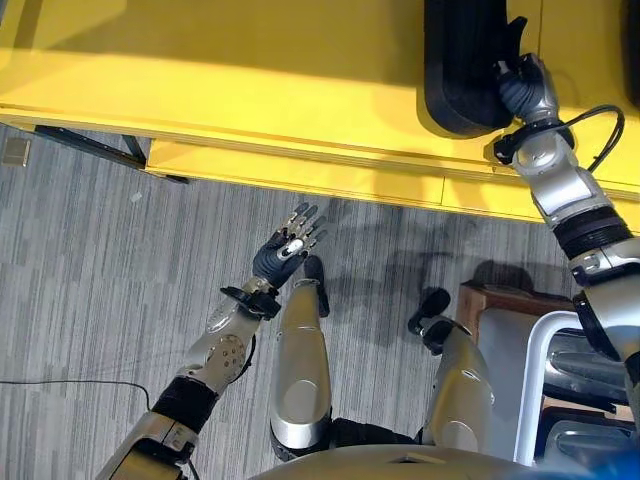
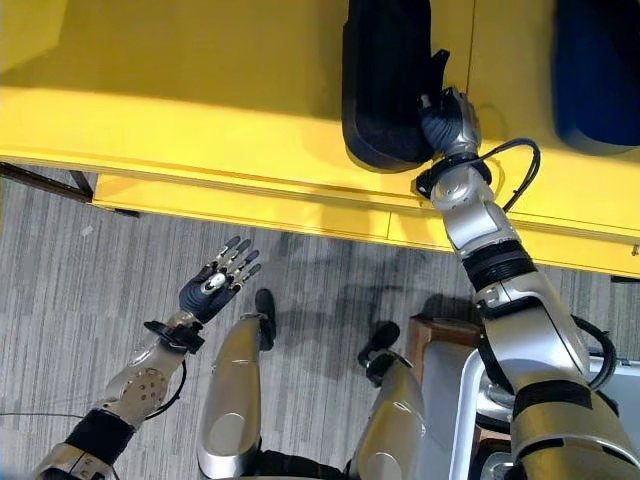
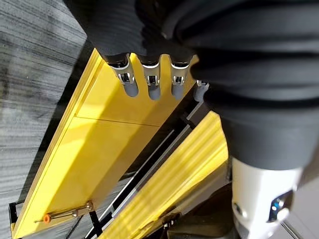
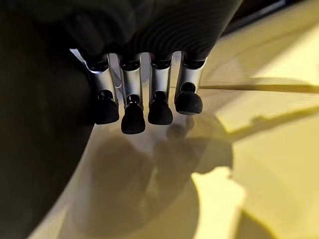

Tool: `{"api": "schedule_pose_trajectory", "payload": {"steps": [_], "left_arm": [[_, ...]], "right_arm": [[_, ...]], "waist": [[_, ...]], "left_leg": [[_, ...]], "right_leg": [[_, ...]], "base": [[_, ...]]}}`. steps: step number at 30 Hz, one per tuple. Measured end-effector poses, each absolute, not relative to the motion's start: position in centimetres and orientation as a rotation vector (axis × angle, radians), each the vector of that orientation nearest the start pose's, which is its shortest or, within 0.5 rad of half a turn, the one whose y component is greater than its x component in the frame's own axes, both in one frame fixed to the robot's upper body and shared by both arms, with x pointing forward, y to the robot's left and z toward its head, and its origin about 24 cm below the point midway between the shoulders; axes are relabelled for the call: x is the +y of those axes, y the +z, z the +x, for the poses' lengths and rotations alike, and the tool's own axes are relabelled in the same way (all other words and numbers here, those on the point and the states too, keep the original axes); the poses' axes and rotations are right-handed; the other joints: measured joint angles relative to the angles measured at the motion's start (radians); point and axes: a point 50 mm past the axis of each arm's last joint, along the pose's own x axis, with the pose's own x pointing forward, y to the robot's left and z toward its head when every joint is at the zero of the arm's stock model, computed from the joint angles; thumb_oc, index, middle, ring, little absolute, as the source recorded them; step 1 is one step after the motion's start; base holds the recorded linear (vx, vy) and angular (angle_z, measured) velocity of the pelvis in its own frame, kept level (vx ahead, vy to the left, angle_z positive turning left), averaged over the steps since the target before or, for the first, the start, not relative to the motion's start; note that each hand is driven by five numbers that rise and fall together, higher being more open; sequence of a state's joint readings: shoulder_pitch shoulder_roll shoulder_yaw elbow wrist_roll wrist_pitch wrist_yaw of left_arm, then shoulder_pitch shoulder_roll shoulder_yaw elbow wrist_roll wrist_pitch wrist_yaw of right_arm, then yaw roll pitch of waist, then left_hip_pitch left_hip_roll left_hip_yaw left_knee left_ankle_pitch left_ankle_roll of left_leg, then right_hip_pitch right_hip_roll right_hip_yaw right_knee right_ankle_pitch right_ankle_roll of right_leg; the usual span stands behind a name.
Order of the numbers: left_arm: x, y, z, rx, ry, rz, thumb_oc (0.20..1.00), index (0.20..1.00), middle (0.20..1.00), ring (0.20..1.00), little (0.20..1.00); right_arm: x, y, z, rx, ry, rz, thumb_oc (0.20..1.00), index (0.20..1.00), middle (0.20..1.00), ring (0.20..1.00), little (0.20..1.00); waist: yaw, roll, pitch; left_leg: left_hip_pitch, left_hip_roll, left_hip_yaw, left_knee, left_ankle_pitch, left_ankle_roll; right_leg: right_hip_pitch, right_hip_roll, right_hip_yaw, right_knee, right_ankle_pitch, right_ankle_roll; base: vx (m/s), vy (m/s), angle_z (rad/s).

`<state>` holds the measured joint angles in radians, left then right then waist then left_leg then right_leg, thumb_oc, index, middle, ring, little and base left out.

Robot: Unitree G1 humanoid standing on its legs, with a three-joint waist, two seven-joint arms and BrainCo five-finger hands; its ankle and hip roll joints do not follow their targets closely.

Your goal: Move parts from the plastic box to the shelf.

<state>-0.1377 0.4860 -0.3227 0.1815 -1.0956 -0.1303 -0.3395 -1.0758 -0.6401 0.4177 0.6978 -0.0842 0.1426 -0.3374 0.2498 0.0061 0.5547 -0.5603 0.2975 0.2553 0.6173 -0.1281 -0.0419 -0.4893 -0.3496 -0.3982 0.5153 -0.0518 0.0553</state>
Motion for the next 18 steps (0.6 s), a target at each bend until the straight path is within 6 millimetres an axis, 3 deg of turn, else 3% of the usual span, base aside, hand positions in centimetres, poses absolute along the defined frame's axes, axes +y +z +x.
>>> {"api": "schedule_pose_trajectory", "payload": {"steps": [13,18], "left_arm": [[17.5,5.1,26.9,0.049,-0.442,-0.571,1.0,1.0,1.0,1.0,1.0],[17.5,5.6,27.1,0.034,-0.444,-0.591,1.0,1.0,1.0,1.0,1.0]], "right_arm": [[-21.8,28.2,40.4,-0.321,-0.533,-0.881,0.2,0.2,0.2,0.2,0.2],[-21.6,30.0,40.3,-0.35,-0.608,-0.846,0.2,0.2,0.2,0.2,0.2]], "waist": [[0.016,-0.006,0.001],[0.017,-0.007,0.0]], "left_leg": [[-0.057,0.015,0.008,0.105,-0.069,0.037],[-0.075,0.016,0.004,0.114,-0.07,0.038]], "right_leg": [[-0.011,0.001,0.016,-0.025,0.042,0.023],[-0.021,0.001,0.013,-0.024,0.042,0.024]], "base": [[0.01,0.025,-0.04],[0.0,0.013,0.0]]}}
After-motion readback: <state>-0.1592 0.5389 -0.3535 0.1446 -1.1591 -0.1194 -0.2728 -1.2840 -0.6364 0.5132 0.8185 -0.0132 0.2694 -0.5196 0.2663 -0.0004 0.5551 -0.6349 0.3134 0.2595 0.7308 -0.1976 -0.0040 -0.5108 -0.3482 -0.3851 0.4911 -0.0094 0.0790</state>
